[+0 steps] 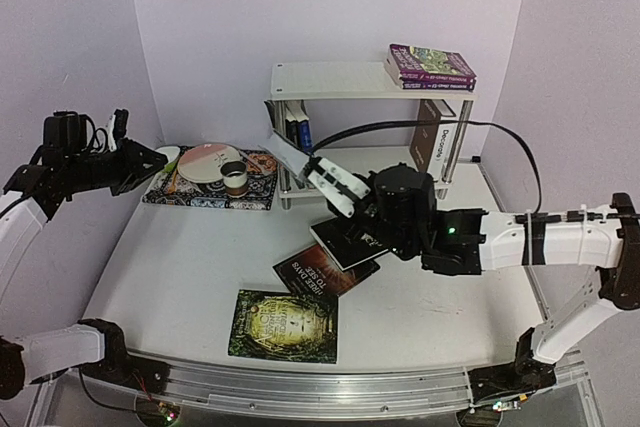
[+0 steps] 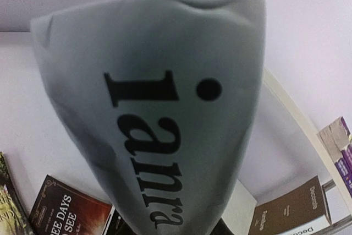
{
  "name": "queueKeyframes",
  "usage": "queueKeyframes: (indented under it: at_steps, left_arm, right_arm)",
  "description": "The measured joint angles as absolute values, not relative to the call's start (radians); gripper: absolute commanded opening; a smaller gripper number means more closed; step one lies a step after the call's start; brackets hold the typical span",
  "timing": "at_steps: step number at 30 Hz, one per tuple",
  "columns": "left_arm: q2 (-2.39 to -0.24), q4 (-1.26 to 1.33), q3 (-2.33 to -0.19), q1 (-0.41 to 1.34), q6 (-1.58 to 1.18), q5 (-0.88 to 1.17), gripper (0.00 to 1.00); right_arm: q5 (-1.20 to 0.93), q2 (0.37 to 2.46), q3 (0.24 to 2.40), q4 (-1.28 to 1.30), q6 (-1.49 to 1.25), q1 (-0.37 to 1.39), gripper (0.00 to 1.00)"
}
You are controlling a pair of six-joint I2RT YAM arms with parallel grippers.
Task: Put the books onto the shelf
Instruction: Place the book on the shelf.
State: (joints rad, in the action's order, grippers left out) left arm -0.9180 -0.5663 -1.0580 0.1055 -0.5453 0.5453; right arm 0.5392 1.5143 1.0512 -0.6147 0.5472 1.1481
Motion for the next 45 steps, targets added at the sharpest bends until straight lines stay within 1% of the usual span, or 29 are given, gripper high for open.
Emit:
queueKeyframes:
  at_steps: [2,5,8,10,16,21,26,34,45]
  left_arm:
    - [-0.916,-0.58,-1.051,0.105,-0.545,0.545,0.17]
    - [-0.917,-0.586,-1.05,0.105,-0.541,0.546,0.17]
    - [-0.92,-0.585,-1.05,0.105,-0.538,0.546,0.17]
    - [-0.926,-0.585,-1.05,0.105,-0.538,0.546,0.17]
    - [-0.946,-0.585,-1.05,0.105,-0.54,0.546,0.17]
    - [-0.948,-0.585,-1.05,0.106,-0.543,0.546,0.17]
    - [-0.948,-0.584,-1.05,0.105,-0.548,0.547,0.17]
    - [-0.948,-0.584,-1.043,0.105,-0.552,0.557,0.17]
    - [-0.947,-0.601,-1.043,0.105,-0.547,0.572,0.17]
  right_arm:
    - [0.539,1.46,1.0,-0.586,0.501,1.126,0.24]
    - [0.531,1.375,0.925,-0.553,0.423,1.069,0.21]
    - [0.507,1.312,0.869,-0.538,0.331,0.979,0.2]
    - [0.48,1.288,0.841,-0.535,0.259,0.897,0.16]
    - [0.385,1.297,0.826,-0.53,0.096,0.693,0.17]
    - [0.318,1.352,0.826,-0.593,-0.024,0.587,0.16]
    - [0.286,1.424,0.826,-0.662,-0.089,0.54,0.15]
    - [0.273,1.518,0.832,-0.809,-0.127,0.516,0.14]
    - [0.265,1.62,0.944,-0.889,-0.105,0.485,0.14]
